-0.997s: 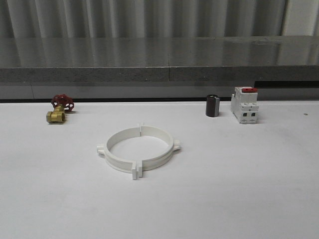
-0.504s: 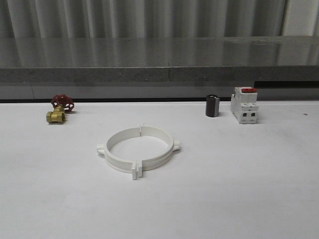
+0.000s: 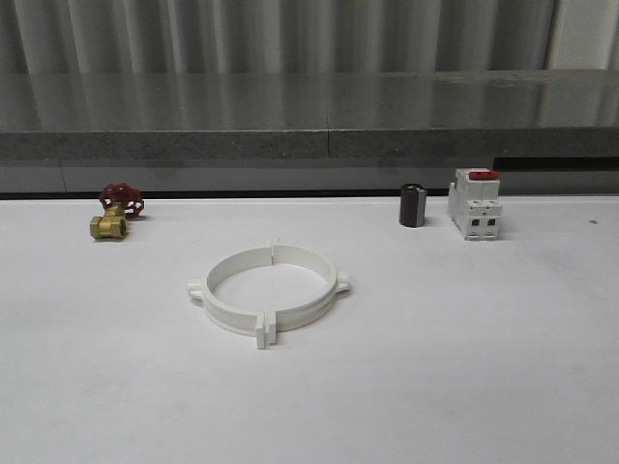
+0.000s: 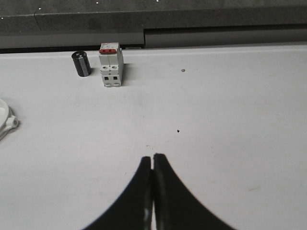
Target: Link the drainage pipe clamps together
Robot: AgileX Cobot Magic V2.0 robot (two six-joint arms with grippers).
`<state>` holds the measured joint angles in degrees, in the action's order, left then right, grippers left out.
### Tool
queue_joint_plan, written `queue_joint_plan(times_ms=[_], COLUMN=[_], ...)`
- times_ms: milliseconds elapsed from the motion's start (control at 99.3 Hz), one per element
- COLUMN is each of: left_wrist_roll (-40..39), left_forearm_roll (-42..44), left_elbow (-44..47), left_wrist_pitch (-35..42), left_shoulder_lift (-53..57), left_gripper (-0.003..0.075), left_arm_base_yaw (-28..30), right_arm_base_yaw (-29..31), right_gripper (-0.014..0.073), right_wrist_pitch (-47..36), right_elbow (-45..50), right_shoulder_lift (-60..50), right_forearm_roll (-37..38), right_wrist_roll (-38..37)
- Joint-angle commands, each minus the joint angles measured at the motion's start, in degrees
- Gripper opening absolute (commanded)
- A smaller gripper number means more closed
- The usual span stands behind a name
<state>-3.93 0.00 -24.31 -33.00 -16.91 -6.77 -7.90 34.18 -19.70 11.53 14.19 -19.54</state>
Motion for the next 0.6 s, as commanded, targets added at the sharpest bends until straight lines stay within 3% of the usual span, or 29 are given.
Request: queue_joint_plan(times_ms=[0, 252, 594], left_wrist_roll=[-0.1, -0.1, -0.1], left_forearm_roll=[0.0, 0.0, 0.0], left_elbow=[-1.6, -1.6, -1.6], left_wrist_pitch=[4.4, 4.4, 4.4], left_shoulder_lift=[-0.5, -0.5, -0.5], left_gripper=[-0.0020, -0.0020, -0.0020], left_arm_base_yaw=[0.1, 0.1, 0.1], right_arm_base_yaw=[3.5, 13.3, 14.2], right_gripper=[-0.0118, -0.0118, -0.0118], right_wrist_pitch=[-7.4, -17.2, -32.1], right_elbow=[0.2, 10.4, 20.4], right_shoulder_lift=[-1.8, -11.3, -13.4], right_forearm_roll=[-5.3, -17.7, -18.7], right_wrist_roll=[7.5, 16.4, 14.8])
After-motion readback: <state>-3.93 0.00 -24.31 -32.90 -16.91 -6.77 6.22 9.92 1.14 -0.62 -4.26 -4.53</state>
